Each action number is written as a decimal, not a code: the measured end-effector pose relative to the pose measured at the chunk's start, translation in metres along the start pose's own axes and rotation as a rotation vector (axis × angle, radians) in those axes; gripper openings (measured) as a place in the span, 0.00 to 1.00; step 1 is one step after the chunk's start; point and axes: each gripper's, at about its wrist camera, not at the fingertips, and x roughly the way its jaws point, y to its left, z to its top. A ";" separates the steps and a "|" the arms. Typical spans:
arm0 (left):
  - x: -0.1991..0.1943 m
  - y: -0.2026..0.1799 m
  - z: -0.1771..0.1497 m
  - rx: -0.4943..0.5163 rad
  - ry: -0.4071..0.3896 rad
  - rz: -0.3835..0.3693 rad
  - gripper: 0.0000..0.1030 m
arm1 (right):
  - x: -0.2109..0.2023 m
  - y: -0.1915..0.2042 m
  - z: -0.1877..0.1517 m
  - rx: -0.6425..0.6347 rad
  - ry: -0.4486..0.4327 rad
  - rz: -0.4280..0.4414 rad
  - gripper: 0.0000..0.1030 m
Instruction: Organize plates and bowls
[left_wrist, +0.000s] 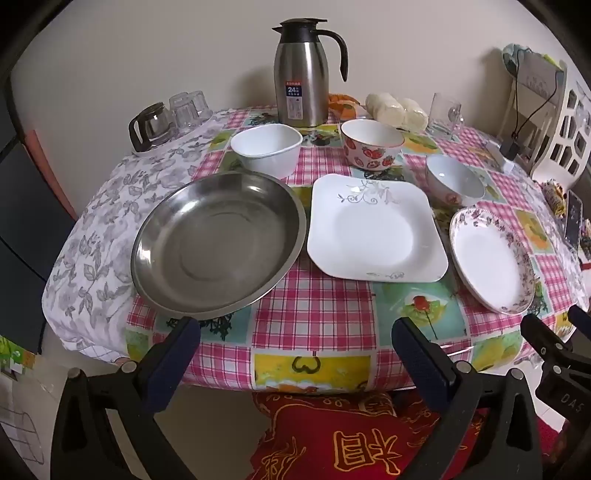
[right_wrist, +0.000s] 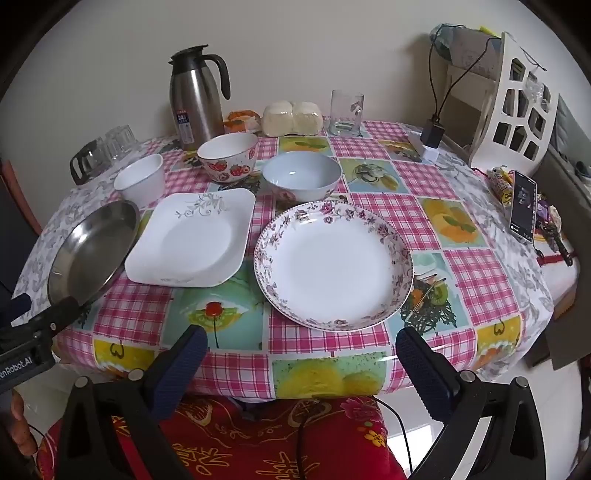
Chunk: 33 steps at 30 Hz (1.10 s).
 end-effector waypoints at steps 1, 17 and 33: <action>-0.001 0.002 0.000 -0.004 0.002 0.000 1.00 | 0.000 0.000 0.000 0.000 0.000 0.000 1.00; 0.003 -0.005 -0.003 0.027 -0.010 0.059 1.00 | 0.005 -0.001 -0.002 0.002 0.022 -0.012 1.00; 0.002 -0.007 -0.003 0.032 -0.016 0.078 1.00 | 0.007 -0.003 -0.003 0.005 0.029 -0.010 1.00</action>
